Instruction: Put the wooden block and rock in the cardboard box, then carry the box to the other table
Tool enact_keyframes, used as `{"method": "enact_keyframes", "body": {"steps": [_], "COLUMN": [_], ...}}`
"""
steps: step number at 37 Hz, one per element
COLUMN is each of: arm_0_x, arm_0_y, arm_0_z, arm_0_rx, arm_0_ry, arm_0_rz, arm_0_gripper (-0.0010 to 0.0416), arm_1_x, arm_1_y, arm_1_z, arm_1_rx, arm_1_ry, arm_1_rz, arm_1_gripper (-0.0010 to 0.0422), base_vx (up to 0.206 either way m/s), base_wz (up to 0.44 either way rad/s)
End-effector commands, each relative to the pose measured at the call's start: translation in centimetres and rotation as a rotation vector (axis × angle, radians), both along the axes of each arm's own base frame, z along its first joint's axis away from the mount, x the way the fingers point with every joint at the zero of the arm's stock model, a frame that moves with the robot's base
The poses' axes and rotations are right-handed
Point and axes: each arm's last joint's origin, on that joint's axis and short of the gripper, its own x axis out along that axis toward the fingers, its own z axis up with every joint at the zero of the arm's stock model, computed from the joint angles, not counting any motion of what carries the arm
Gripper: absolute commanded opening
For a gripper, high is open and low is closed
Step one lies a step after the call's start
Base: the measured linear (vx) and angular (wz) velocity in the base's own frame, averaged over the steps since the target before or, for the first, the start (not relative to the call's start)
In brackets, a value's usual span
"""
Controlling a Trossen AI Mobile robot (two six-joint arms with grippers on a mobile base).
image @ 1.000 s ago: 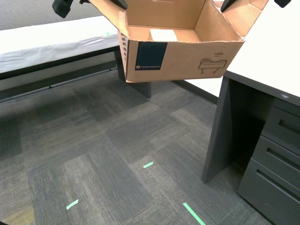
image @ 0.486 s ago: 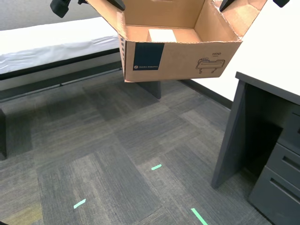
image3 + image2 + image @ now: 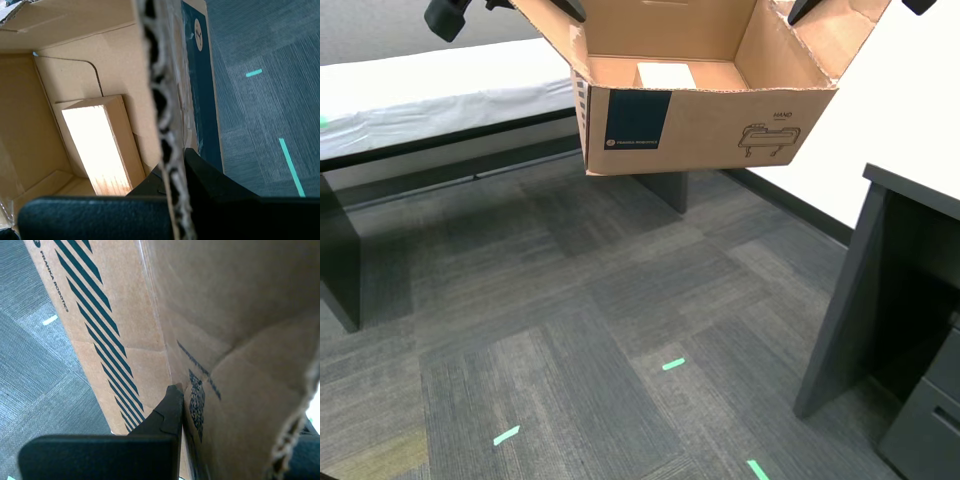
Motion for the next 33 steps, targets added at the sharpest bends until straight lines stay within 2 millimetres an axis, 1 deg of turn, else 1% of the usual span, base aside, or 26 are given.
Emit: {"method": "enact_keyframes", "body": {"steps": [1,10,18,27,33], "arm_0_x": [0.01,0.02,0.01,0.01,0.01], "arm_0_y": [0.08,0.08,0.09,0.11,0.13], "arm_0_z": [0.17,0.18,0.18,0.18,0.19], "arm_0_rx": [0.011,0.008,0.008,0.005,0.003], "arm_0_ry": [-0.012,-0.019,-0.019,-0.024,-0.03], "arm_0_rz": [0.016,0.024,0.025,0.031,0.038], "arm_0_gripper": [-0.0001,-0.0001,-0.0001,-0.0001,-0.0001], "arm_1_x": [0.0,-0.02,-0.2,-0.2,-0.21], "arm_1_y": [-0.08,-0.1,-0.36,-0.41,-0.4], "arm_1_z": [0.09,0.05,0.02,0.02,0.03], "arm_1_rx": [-0.008,-0.013,-0.021,-0.045,-0.047], "arm_1_ry": [0.003,0.024,0.046,0.105,0.109], "arm_1_rz": [0.009,0.037,0.055,0.132,0.138], "arm_1_gripper": [-0.0001,-0.0001,-0.0001,-0.0001,-0.0001], "base_vx": [0.082,0.109,0.146,0.151,0.133], "base_wz": [0.011,0.002,-0.029,-0.057,-0.069]}}
